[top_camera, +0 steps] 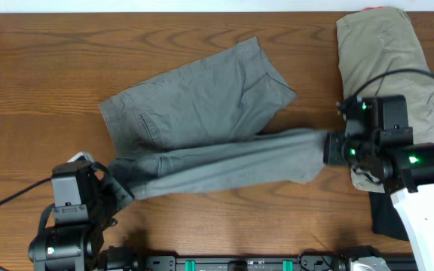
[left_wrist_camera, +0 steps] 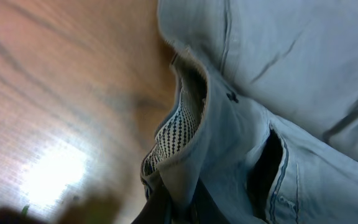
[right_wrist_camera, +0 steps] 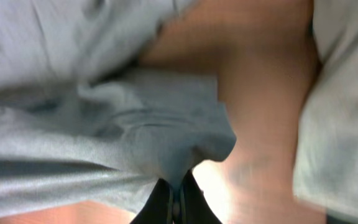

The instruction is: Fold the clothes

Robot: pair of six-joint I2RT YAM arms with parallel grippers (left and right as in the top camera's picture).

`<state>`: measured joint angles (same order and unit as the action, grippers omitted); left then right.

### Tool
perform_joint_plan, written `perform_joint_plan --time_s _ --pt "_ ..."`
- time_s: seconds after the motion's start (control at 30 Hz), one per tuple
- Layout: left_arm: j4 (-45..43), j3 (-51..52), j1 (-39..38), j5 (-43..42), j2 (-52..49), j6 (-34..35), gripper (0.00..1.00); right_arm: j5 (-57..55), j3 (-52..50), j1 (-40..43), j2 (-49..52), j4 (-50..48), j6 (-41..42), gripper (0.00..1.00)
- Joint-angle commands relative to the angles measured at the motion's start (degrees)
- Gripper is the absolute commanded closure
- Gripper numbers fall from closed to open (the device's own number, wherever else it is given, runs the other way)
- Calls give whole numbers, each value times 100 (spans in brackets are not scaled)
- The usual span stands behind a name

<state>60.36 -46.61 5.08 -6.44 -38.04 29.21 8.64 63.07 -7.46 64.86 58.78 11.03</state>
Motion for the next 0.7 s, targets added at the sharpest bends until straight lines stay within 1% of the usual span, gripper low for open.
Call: perform_joint_plan --time_s 0.0,0.23,0.33,0.5,0.67 --pt "-302 -7 31 603 -170 70 94 -232 142 131 295 -612 -125 99" --pt "-1563 -7 31 780 -977 66 94 -24 142 -9 1276 -2743 -313 99" --pt "-2234 -7 28 1051 -1493 63 94 -4 142 -125 1770 -3683 -514 99" --pt "-3523 -7 28 1207 -2461 -76 94 -9 142 -358 2463 -4953 -706 99" --pt "-4868 -7 28 1207 -3296 -107 94 -7 142 -505 3104 -5945 -704 99"
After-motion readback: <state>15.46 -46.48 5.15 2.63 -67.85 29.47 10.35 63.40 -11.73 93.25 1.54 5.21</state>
